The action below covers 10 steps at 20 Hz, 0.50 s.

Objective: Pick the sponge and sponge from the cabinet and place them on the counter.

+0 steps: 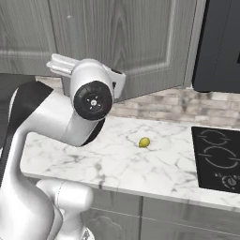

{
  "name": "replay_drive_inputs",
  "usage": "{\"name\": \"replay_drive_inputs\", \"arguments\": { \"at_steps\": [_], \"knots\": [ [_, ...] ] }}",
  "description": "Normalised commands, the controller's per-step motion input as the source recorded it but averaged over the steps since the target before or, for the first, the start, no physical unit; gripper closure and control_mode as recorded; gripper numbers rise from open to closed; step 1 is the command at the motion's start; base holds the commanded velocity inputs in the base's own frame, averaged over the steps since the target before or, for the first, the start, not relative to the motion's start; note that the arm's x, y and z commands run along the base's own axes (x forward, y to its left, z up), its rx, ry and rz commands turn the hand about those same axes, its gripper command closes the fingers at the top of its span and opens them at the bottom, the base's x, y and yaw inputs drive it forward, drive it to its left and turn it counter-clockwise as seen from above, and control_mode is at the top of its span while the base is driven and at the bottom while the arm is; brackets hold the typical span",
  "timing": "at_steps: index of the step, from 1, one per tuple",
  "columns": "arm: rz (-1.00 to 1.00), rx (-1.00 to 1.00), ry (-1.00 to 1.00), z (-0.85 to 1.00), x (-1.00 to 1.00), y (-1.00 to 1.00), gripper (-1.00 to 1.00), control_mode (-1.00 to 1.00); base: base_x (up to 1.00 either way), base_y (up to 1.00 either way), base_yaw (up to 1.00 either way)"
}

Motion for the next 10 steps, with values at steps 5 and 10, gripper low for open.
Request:
{"name": "replay_drive_inputs", "arguments": {
  "at_steps": [5,10],
  "knots": [
    [0.14,0.09,-0.01,0.2,-0.5,-0.14,-1.0,-1.0,0.0,0.0,0.0],
    [0.15,-0.03,0.0,0.02,-0.86,0.22,-1.0,-1.0,0.0,0.0,0.0]
  ]
}}
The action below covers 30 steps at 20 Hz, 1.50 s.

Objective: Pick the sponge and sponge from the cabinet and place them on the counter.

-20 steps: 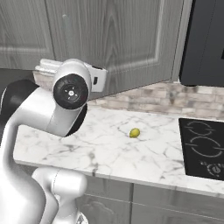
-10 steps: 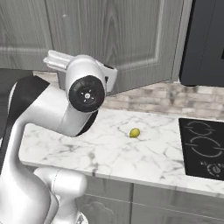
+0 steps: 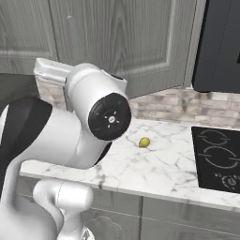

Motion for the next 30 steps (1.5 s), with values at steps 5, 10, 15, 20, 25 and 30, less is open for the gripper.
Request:
{"name": "replay_drive_inputs", "arguments": {
  "at_steps": [5,10,15,20,25,30],
  "knots": [
    [0.16,-0.12,0.02,-0.12,-0.9,0.33,-1.0,-1.0,0.0,0.0,0.0],
    [0.15,-0.12,0.02,-0.33,-0.97,0.29,-1.0,-1.0,0.0,0.0,0.0],
    [0.12,-0.21,0.07,-0.38,-0.93,0.47,-1.0,-1.0,0.0,0.0,0.0],
    [0.1,-0.31,0.04,-0.4,-0.8,0.68,-1.0,-1.0,0.0,0.0,0.0],
    [0.04,-0.34,0.0,-0.28,-0.38,0.91,-1.0,-1.0,0.0,0.0,0.0],
    [-0.04,-0.31,-0.05,-0.02,0.02,0.72,-1.0,-1.0,0.0,0.0,0.0]
  ]
}}
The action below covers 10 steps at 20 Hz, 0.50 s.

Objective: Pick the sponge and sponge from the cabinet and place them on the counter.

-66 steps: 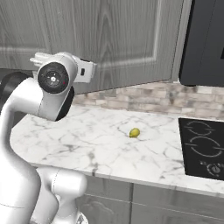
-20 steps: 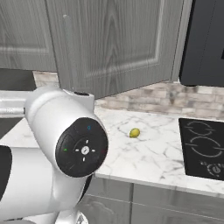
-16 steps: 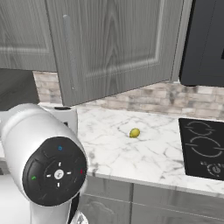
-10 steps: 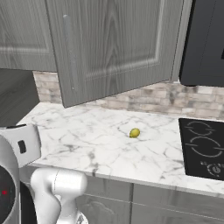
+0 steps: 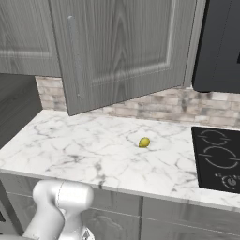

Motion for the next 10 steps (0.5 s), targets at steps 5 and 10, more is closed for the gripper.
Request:
{"name": "replay_drive_inputs", "arguments": {
  "at_steps": [5,10],
  "knots": [
    [-0.15,-0.16,-0.07,0.03,0.31,0.24,-1.0,-1.0,0.0,0.0,0.0],
    [-0.12,-0.05,-0.05,0.11,0.35,-0.09,-1.0,-1.0,0.0,0.0,0.0]
  ]
}}
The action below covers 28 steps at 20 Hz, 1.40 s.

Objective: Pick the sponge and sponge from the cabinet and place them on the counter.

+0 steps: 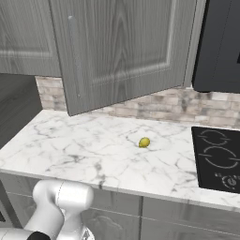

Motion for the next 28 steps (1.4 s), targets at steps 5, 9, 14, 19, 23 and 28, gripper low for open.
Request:
{"name": "replay_drive_inputs", "arguments": {
  "at_steps": [5,9,14,19,23,28],
  "knots": [
    [-0.15,0.0,-0.02,0.15,0.39,-0.28,-1.0,-1.0,0.0,0.0,0.0],
    [-0.17,0.0,-0.02,0.15,0.55,-0.19,-1.0,-1.0,0.0,0.0,0.0],
    [-0.18,-0.02,-0.06,0.17,0.51,-0.12,-1.0,-1.0,0.0,0.0,0.0],
    [-0.2,-0.06,-0.13,0.11,0.33,-0.11,-1.0,-1.0,0.0,0.0,0.0],
    [-0.21,-0.09,-0.15,0.0,0.3,-0.15,-1.0,-1.0,0.0,0.0,0.0],
    [-0.19,-0.13,-0.09,-0.13,0.34,-0.12,-1.0,-1.0,0.0,0.0,0.0]
  ]
}}
